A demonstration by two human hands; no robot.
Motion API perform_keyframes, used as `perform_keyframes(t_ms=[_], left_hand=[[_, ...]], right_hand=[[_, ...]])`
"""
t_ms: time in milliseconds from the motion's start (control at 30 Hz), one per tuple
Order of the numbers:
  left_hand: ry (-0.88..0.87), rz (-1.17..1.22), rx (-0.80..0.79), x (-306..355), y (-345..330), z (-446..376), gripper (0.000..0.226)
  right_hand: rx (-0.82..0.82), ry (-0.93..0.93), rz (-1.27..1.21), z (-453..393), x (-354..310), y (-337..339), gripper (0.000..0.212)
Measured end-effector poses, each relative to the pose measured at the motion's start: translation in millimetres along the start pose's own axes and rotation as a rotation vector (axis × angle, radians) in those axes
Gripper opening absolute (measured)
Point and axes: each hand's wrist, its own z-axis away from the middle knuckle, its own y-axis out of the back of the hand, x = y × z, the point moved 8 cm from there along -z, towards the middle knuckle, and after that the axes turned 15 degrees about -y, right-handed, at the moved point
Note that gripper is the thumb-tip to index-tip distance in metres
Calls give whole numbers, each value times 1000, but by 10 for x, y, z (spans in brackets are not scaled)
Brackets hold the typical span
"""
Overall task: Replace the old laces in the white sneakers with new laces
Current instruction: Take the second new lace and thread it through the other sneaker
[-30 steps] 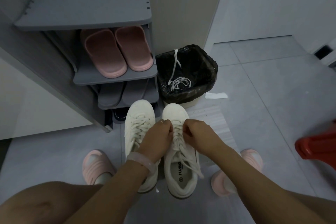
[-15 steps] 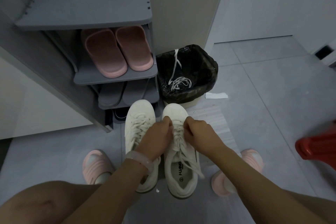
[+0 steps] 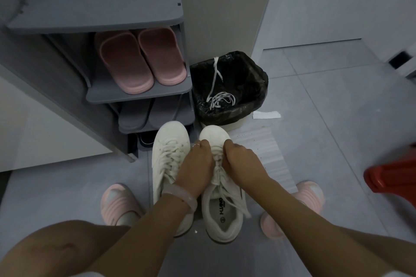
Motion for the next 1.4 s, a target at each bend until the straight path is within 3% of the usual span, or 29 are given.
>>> perform_keyframes(t_ms=[233,367,500,767,900,1000,1067,1133,1200,1300,1400], left_hand=[[0,119,3,-10,71,18,12],[-31,217,63,69,245,133,10],[-50,200,-95,226,167,315,15],[-42,91,-124,160,15,438,37],[-50,98,-167,14,29,457,42],[-82,129,-215,1,9,462,23],[-88,129,-203,33,11,463,24],[-105,108,-173,77,22,466,25],[-121,97,-154,125,47,471,25],[-148,33,-185,163,50,472,32],[-172,-24,-192,156,64,466,35]], right_hand=[[-44,-3,-126,13,86,31,4],[-90,-22,-306,169,174,148,14],[-187,7,-274,450,133,81,26],[24,-19,-81,555,64,33,21],[-72,-27,-139,517,334,-18,26],[-122,-52,-216,518,440,-70,24],[-159,-94,-331,550,486,-114,25],[-279,-163,-507,619,475,-227,35],[-381,-225,-605,733,407,-376,67],[-396,-263,-459,839,351,-526,96],[-346,-323,-350,832,417,-434,66]])
